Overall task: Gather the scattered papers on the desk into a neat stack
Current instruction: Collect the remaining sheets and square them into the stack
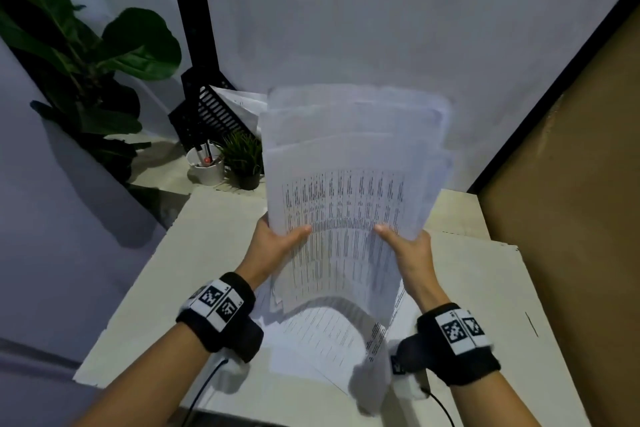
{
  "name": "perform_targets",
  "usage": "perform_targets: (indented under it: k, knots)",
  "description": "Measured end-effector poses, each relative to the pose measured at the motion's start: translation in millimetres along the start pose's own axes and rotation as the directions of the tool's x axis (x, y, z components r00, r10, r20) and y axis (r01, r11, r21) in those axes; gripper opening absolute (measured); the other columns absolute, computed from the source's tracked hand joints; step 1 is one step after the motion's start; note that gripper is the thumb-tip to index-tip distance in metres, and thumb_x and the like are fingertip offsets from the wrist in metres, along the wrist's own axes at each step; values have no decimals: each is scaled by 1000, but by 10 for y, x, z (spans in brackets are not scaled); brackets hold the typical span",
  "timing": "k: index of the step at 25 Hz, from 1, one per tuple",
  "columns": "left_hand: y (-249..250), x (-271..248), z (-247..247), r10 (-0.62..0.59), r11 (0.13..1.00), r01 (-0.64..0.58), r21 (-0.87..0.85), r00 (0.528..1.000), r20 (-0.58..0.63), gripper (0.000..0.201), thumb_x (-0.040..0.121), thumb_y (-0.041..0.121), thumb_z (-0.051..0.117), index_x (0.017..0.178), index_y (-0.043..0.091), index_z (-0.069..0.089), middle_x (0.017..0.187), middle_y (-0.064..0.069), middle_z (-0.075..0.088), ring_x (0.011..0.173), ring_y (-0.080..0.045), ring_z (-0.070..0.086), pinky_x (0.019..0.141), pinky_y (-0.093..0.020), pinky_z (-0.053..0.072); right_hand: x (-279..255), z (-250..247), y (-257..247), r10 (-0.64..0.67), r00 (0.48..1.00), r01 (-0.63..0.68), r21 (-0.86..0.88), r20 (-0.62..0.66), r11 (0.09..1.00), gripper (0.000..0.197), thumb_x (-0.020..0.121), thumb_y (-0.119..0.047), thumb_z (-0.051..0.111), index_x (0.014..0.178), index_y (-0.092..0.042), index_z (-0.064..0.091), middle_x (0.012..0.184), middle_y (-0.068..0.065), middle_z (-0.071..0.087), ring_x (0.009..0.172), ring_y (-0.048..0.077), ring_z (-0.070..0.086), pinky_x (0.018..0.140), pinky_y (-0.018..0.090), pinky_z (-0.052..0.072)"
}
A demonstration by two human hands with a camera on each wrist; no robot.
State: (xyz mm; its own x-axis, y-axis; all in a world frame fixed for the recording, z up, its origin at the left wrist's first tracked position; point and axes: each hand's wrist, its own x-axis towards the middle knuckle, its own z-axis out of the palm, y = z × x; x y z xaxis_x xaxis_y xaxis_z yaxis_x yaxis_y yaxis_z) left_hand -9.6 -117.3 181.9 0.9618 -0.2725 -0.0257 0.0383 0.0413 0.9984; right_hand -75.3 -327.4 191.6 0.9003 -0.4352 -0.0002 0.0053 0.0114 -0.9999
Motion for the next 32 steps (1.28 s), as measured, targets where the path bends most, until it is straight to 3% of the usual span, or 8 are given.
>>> perform_targets:
  k: [2, 5, 10, 13, 18, 21, 24, 32]
  knots:
    - [-36, -55, 43, 9, 1000, -9, 8, 1000, 3, 30, 75, 10, 70, 96, 27, 58, 96, 4, 66, 85, -6, 68, 72, -22, 57, -80, 34, 138, 7, 1000, -7, -6, 10, 1000, 28, 75, -5, 71, 90, -28, 63, 79, -13, 73, 78, -2, 68, 68, 12, 54]
    - [-94, -138, 113, -44, 999, 44, 15, 999, 2, 26, 72, 21, 73, 91, 30, 57, 95, 2, 65, 92, -17, 64, 78, -33, 56, -151, 38, 305, 36, 999, -36, 4, -23, 999, 29, 73, -6, 73, 91, -26, 63, 90, -4, 70, 85, 11, 67, 69, 18, 56]
    - [26, -106, 143, 17, 1000, -17, -18, 1000, -21, 18, 81, 16, 64, 85, 30, 56, 89, 6, 63, 86, -12, 61, 66, -21, 53, -106, -26, 192, -35, 998, 37, 39, -43, 999, 26, 72, -3, 72, 85, -24, 65, 72, -18, 73, 73, -1, 68, 63, 12, 53]
    - [94, -75, 113, 86, 996, -86, 7, 996, 31, 32, 66, 35, 74, 92, 30, 57, 93, 6, 63, 88, -10, 63, 65, -18, 55, -103, -15, 100, -62, 998, 63, 48, -16, 997, 26, 72, -3, 72, 88, -22, 64, 73, -17, 73, 73, -2, 68, 62, 13, 52]
    - [287, -32, 167, 196, 980, -196, -36, 981, 6, 52, 54, 63, 70, 92, 29, 59, 79, 13, 71, 79, 1, 67, 65, -17, 54, -73, 36, -187, -144, 979, 165, 144, -145, 976, 23, 70, -38, 75, 87, -27, 63, 74, -15, 71, 78, 5, 67, 68, 21, 55]
    - [404, 14, 239, 267, 962, -270, -37, 961, -68, 70, 57, 80, 53, 90, 20, 64, 72, 6, 68, 70, -5, 66, 60, -18, 52, -38, 84, -360, -196, 954, 225, 111, -226, 968, 54, 59, -76, 59, 78, -26, 63, 75, -4, 65, 81, 25, 62, 68, 31, 50]
    - [469, 38, 293, 238, 967, -248, -51, 959, -154, 81, 53, 91, 36, 92, 25, 64, 81, -4, 65, 74, -14, 64, 60, -25, 52, -9, 131, -450, -202, 935, 230, 65, -291, 971, 66, 56, -85, 49, 65, -20, 57, 68, 5, 57, 72, 31, 56, 65, 35, 44]
    - [549, 49, 332, 184, 971, -212, -110, 957, -224, 56, 69, 65, 39, 92, 22, 65, 88, -13, 63, 78, -21, 61, 59, -28, 48, 18, 155, -473, -171, 928, 220, 117, -331, 969, 50, 72, -70, 46, 59, -26, 64, 60, -7, 63, 65, 18, 61, 58, 26, 46]
